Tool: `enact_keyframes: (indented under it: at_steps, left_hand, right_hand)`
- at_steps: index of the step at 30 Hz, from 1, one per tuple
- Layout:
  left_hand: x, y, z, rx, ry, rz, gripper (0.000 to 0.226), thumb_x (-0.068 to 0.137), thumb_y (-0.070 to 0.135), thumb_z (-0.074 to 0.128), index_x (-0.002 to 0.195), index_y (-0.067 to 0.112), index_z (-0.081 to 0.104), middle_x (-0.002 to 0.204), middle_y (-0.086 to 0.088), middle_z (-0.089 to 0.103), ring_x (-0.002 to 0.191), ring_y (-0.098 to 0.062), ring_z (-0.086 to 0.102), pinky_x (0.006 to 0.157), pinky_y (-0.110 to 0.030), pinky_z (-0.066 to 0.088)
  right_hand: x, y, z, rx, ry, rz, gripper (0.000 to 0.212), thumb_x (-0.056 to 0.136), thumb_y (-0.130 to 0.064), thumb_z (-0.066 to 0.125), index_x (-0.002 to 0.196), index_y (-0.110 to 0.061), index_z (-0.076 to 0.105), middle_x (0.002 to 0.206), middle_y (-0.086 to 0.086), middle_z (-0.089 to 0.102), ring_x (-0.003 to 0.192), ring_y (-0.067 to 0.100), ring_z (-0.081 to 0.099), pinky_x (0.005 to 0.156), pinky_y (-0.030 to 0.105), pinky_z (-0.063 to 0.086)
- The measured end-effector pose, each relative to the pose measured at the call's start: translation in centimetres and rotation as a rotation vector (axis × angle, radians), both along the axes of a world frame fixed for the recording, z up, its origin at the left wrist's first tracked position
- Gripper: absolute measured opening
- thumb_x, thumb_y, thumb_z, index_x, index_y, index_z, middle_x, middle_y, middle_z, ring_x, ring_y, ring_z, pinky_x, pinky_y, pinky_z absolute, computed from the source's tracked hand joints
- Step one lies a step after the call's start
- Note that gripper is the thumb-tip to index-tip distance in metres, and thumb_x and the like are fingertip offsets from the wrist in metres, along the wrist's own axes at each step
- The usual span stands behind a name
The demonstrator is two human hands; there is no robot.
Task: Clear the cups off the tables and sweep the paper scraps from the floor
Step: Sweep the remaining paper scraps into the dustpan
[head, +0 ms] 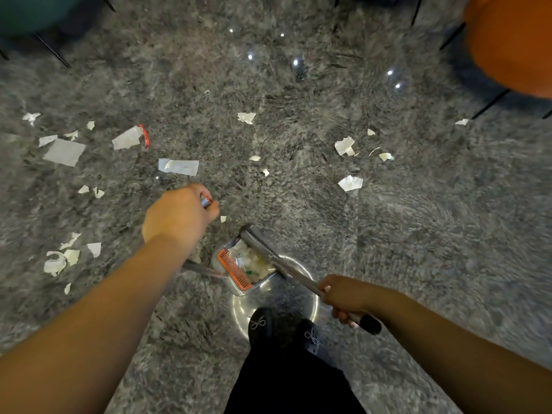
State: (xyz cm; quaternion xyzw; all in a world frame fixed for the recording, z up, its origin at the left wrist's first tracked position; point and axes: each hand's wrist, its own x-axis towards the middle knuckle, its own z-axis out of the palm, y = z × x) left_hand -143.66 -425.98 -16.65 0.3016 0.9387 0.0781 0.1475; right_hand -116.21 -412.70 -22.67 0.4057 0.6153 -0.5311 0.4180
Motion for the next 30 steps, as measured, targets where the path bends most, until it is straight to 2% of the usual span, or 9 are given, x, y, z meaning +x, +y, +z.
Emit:
enact_keyframes:
  at_steps: [1,3,6,8,12,16,21,25,30]
  left_hand:
    - [-0.2,0.0,0.0,-0.002,0.001,-0.002,0.014,0.091,0.045,0.060,0.091,0.031,0.060,0.064,0.005,0.057,0.055,-0.016,0.054,0.046,-0.024,0.033]
    - [-0.5,-0.5,0.0,0.004,0.007,-0.002,0.014,0.090,0.046,0.060,0.089,0.033,0.060,0.063,0.006,0.058,0.054,-0.016,0.054,0.045,-0.023,0.034]
    - [-1.0,-1.5,0.2,0.053,-0.004,-0.002,0.014,0.087,0.046,0.063,0.086,0.033,0.062,0.062,0.008,0.058,0.053,-0.013,0.054,0.046,-0.023,0.036]
    - [-1.3,-2.0,0.4,0.073,-0.002,-0.005,0.013,0.086,0.046,0.064,0.082,0.034,0.060,0.060,0.010,0.058,0.051,-0.012,0.054,0.045,-0.022,0.036]
    - [-1.6,-1.9,0.9,0.095,0.002,-0.040,0.013,0.085,0.045,0.065,0.078,0.037,0.058,0.059,0.012,0.057,0.051,-0.010,0.052,0.044,-0.022,0.033]
    - [-2.5,-0.3,1.2,0.174,-0.017,-0.093,0.011,0.085,0.042,0.066,0.080,0.035,0.060,0.064,0.008,0.059,0.056,-0.017,0.055,0.047,-0.026,0.038]
    - [-3.0,2.6,1.9,0.232,0.008,-0.118,0.013,0.084,0.042,0.067,0.077,0.035,0.058,0.056,0.013,0.050,0.055,-0.021,0.050,0.049,-0.026,0.035]
    - [-3.5,5.5,2.4,0.263,0.004,-0.148,0.012,0.086,0.043,0.065,0.085,0.031,0.065,0.065,0.006,0.060,0.062,-0.023,0.056,0.052,-0.030,0.041]
    - [-3.4,10.3,2.7,0.294,0.010,-0.188,0.013,0.087,0.044,0.064,0.086,0.031,0.065,0.065,0.006,0.058,0.062,-0.023,0.054,0.052,-0.030,0.036]
  right_hand:
    - [-0.1,-0.3,0.3,-0.050,-0.002,-0.096,0.015,0.095,-0.005,0.036,0.095,-0.016,0.046,0.061,0.011,0.047,0.041,0.017,0.044,0.040,0.023,0.038]
    - [-0.1,-0.4,0.9,-0.076,-0.009,-0.251,0.026,0.097,-0.004,0.037,0.118,-0.012,0.050,0.064,0.012,0.048,0.037,0.014,0.042,0.037,0.017,0.037]
    - [0.2,-0.7,1.9,-0.081,0.012,-0.352,0.034,0.098,-0.004,0.036,0.129,-0.005,0.051,0.063,0.011,0.047,0.033,0.011,0.041,0.036,0.015,0.035]
    - [0.6,-0.8,2.5,-0.057,0.015,-0.439,0.036,0.098,-0.006,0.037,0.132,-0.010,0.050,0.061,0.011,0.048,0.033,0.011,0.041,0.036,0.016,0.034]
    - [1.3,-0.5,3.5,-0.009,0.047,-0.566,0.035,0.100,-0.011,0.043,0.134,-0.016,0.050,0.061,0.012,0.048,0.033,0.012,0.040,0.036,0.017,0.033]
    - [1.6,0.7,4.6,0.043,0.068,-0.700,0.039,0.101,-0.010,0.039,0.139,-0.019,0.042,0.060,0.010,0.047,0.033,0.011,0.039,0.036,0.017,0.033]
    - [2.1,2.6,5.9,0.081,0.130,-0.873,0.031,0.102,-0.010,0.037,0.129,-0.023,0.045,0.060,0.008,0.046,0.032,0.009,0.036,0.036,0.017,0.030]
    - [2.4,5.0,6.5,0.103,0.189,-0.940,0.024,0.103,-0.011,0.036,0.122,-0.020,0.048,0.059,0.006,0.041,0.032,0.008,0.034,0.037,0.014,0.027]
    - [2.6,9.5,5.8,0.158,0.244,-1.018,0.030,0.102,-0.006,0.036,0.127,-0.017,0.049,0.056,0.006,0.039,0.028,0.007,0.032,0.035,0.010,0.027]
